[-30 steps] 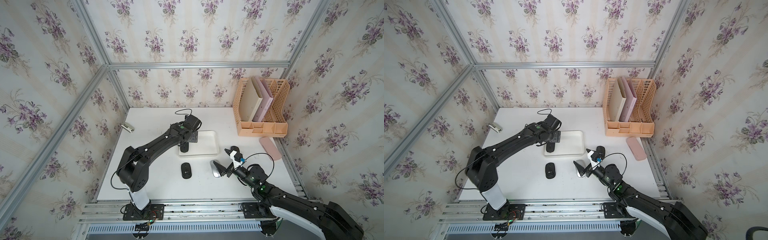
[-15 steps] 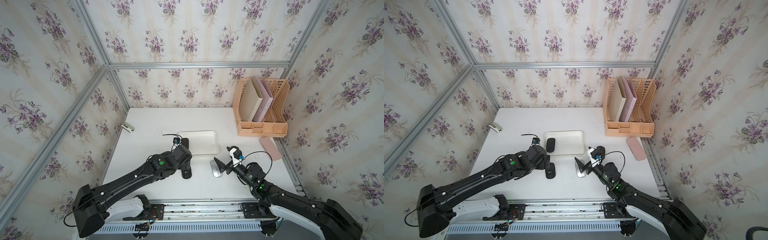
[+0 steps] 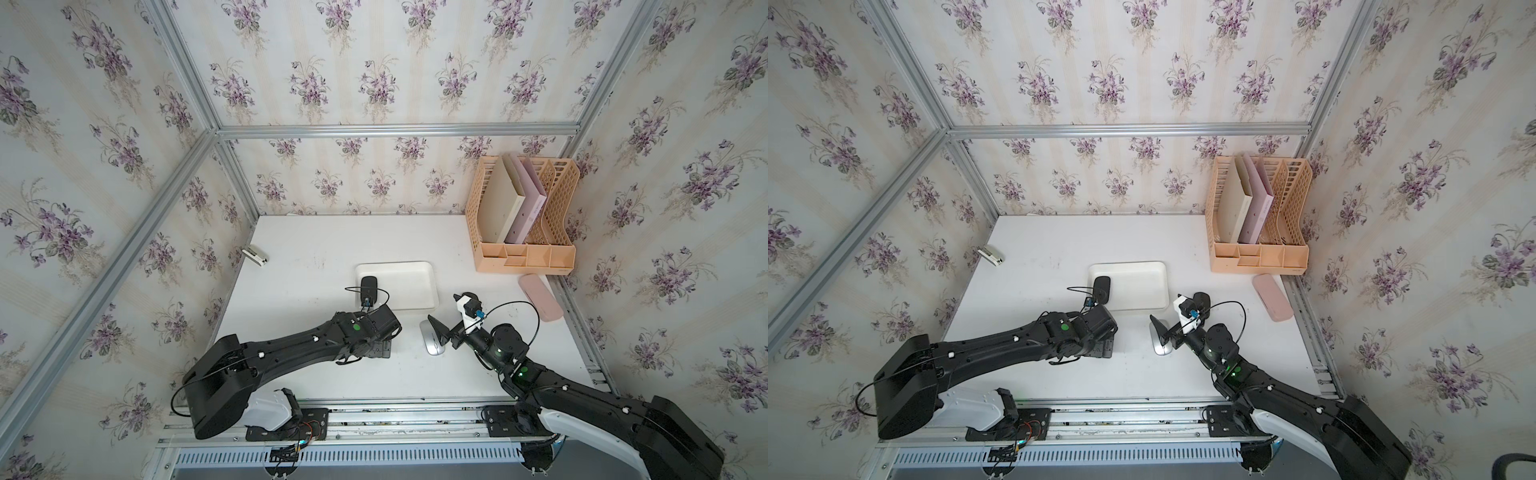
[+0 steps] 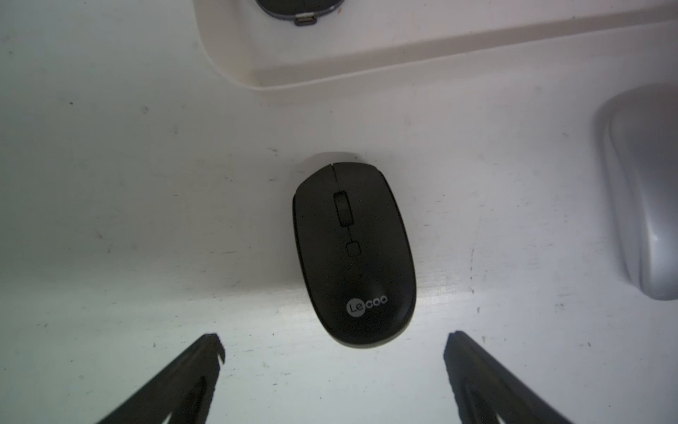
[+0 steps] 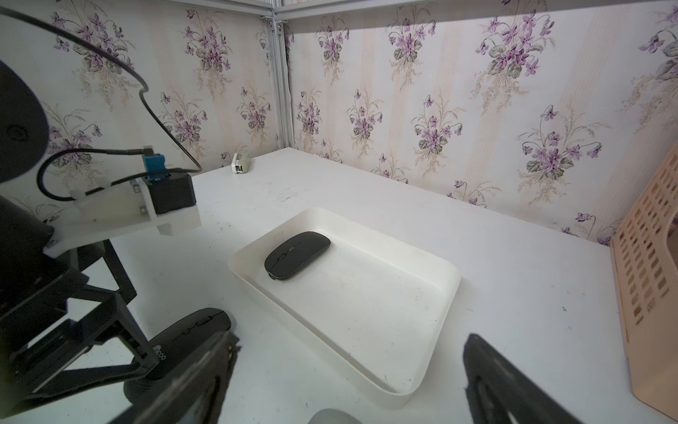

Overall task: Put the mouse in the storage box
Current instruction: Pick up the mouse from the center of the board.

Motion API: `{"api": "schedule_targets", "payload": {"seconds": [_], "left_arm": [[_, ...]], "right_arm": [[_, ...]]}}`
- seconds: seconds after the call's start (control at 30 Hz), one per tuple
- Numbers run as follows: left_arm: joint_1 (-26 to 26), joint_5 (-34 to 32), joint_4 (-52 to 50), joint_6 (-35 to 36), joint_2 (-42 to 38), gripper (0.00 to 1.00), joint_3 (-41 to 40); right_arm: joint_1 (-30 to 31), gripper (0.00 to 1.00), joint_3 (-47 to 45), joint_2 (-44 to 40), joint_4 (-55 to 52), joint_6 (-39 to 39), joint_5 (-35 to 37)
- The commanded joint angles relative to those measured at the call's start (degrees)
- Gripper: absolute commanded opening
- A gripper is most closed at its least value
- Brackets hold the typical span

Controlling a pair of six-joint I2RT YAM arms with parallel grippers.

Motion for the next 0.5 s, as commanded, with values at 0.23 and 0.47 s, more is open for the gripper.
{"api": "schedule_targets", "payload": {"seconds": [0.23, 0.47], "left_arm": [[0.12, 2.0, 0.0, -0.23, 10.15, 0.99, 6.11], [0.27, 1.58, 0.12, -1.01, 10.91, 0.93, 5.07]], "right_arm": [[0.08, 1.0, 0.16, -1.06, -0.41, -0.07, 0.34], [0.09, 1.0, 0.06, -1.49, -0.65, 0.02, 0.53]]}}
